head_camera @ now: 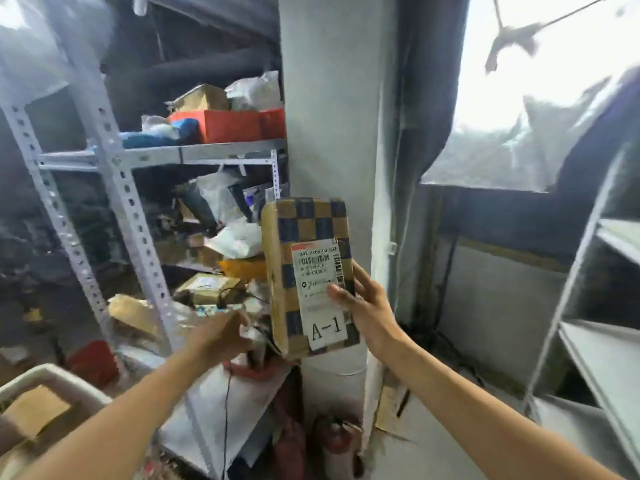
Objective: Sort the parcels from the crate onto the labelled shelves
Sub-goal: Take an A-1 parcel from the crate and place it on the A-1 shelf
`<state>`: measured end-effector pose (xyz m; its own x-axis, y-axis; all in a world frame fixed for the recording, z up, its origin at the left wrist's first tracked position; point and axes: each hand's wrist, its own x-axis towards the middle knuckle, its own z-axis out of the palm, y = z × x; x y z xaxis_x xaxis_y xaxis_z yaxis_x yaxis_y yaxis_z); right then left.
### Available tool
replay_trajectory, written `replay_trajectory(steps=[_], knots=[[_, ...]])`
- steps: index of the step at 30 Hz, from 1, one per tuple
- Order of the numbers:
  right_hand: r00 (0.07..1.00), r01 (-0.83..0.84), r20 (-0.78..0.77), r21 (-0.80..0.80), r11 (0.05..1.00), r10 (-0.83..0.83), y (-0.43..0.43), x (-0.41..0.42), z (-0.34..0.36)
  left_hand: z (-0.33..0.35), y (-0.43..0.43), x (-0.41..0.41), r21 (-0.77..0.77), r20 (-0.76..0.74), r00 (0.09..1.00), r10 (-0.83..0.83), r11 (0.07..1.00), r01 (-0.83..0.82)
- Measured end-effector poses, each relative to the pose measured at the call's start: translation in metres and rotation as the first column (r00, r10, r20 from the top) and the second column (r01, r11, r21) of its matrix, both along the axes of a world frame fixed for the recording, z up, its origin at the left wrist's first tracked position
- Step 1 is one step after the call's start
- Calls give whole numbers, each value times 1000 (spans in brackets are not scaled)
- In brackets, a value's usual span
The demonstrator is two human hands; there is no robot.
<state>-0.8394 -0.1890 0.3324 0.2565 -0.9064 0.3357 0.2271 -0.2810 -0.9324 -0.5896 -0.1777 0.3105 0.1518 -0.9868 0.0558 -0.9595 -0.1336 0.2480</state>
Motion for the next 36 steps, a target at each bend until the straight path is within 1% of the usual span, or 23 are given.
replay_trajectory(steps=[2, 4, 6, 8, 11, 15, 17, 20, 23, 26, 29, 31, 33, 36], knots=[[987, 159, 12, -17, 987, -159, 0, -44, 5, 1, -24, -43, -27, 32, 995, -99, 995, 100], [941, 336, -26, -46, 941, -337, 3, -89, 8, 0, -49, -91, -25, 51, 977, -209, 977, 210], [862, 499, -76, -60, 865, -502, 9, -130, 11, 0, -72, -140, 2, 35, 946, -321, 947, 322], [772, 619, -103, -98, 779, -627, 16, -164, 13, 6, -87, -187, 20, 20, 905, -425, 905, 424], [622, 756, -122, -161, 634, -773, 30, -211, 24, 13, -107, -254, 30, 21, 813, -582, 813, 581], [492, 830, -86, -253, 497, -866, 46, -255, 45, 25, -133, -330, -16, 37, 697, -716, 697, 717], [432, 863, -60, -262, 432, -900, 52, -270, 60, 34, -143, -365, -40, 49, 647, -761, 645, 763], [276, 921, -20, -280, 270, -961, 64, -287, 91, 53, -157, -416, -80, 67, 529, -846, 524, 848], [150, 942, 32, -309, 133, -988, 77, -297, 129, 75, -163, -460, -90, 56, 426, -903, 420, 903], [-12, 930, 66, -367, -36, -998, 90, -299, 170, 98, -157, -494, -136, 30, 307, -951, 301, 944], [-132, 884, 113, -436, -169, -985, 105, -297, 205, 116, -142, -517, -172, 26, 195, -980, 188, 967], [-194, 851, 138, -469, -237, -971, 116, -293, 222, 123, -130, -528, -190, 13, 85, -996, 81, 978], [-253, 841, 133, -459, -286, -958, 127, -292, 232, 131, -117, -539, -209, -19, -34, -999, -30, 977], [-367, 818, 141, -422, -391, -919, 141, -287, 236, 143, -93, -550, -214, -24, -147, -989, -138, 967]])
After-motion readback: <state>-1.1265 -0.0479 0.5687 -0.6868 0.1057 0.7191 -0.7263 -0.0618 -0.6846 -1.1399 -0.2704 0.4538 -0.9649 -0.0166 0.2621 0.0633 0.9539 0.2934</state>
